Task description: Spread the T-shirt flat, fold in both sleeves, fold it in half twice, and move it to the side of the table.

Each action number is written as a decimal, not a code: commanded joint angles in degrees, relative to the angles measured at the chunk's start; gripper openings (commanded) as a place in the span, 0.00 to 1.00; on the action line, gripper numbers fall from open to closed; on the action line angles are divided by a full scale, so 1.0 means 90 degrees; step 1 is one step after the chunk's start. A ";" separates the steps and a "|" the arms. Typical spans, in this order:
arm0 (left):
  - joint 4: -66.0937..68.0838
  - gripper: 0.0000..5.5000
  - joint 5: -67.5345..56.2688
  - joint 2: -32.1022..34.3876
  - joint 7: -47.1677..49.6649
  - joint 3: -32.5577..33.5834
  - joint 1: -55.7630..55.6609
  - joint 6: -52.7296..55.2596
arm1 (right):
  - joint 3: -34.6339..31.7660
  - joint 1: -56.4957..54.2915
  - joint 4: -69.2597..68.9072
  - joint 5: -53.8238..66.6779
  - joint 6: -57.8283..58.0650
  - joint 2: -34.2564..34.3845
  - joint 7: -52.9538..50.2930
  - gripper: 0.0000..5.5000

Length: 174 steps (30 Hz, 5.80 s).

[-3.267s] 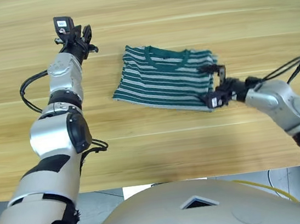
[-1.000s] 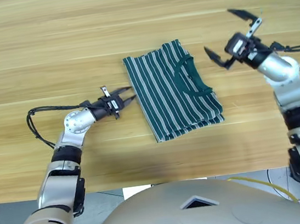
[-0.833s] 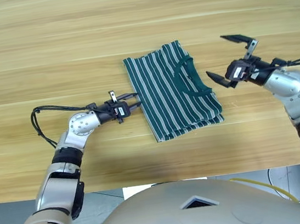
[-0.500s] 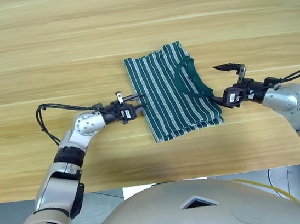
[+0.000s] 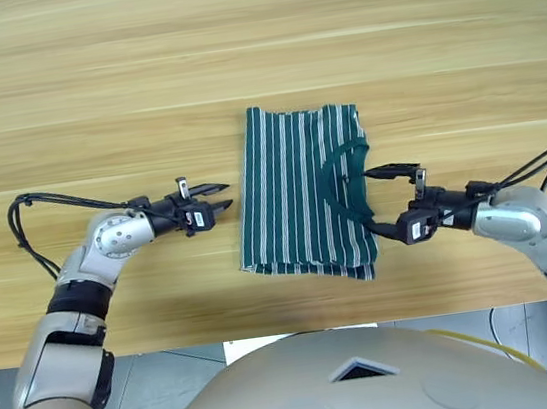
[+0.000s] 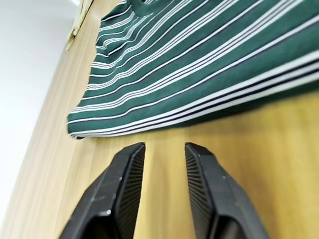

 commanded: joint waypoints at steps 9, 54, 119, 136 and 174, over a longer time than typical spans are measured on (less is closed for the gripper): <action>-0.1490 0.27 -0.1190 0.1184 -0.1174 -0.0058 0.1298 -0.0020 | -0.1066 0.0485 -0.0738 0.0605 0.0287 -0.0204 0.0099 0.98; -0.2300 0.27 -0.0539 0.1380 -0.1222 -0.0749 0.1669 0.0241 | 0.0172 0.1149 -0.0151 0.0313 -0.0253 -0.0009 0.1120 0.61; -0.3369 0.03 -0.1434 0.1443 -0.1692 -0.1029 0.1895 0.0085 | 0.0095 0.1375 -0.0656 0.0619 -0.0755 -0.0432 0.1066 0.04; -0.3187 0.03 -0.3480 0.0759 -0.1922 -0.0606 0.2053 0.0498 | -0.0238 0.1151 -0.1031 0.1385 -0.0484 -0.0252 0.1030 0.04; -0.1236 0.03 -0.2746 -0.1749 0.0161 0.1317 -0.0213 0.4405 | -0.0118 -0.2324 0.1478 -0.0429 0.1368 0.1703 -0.0222 0.04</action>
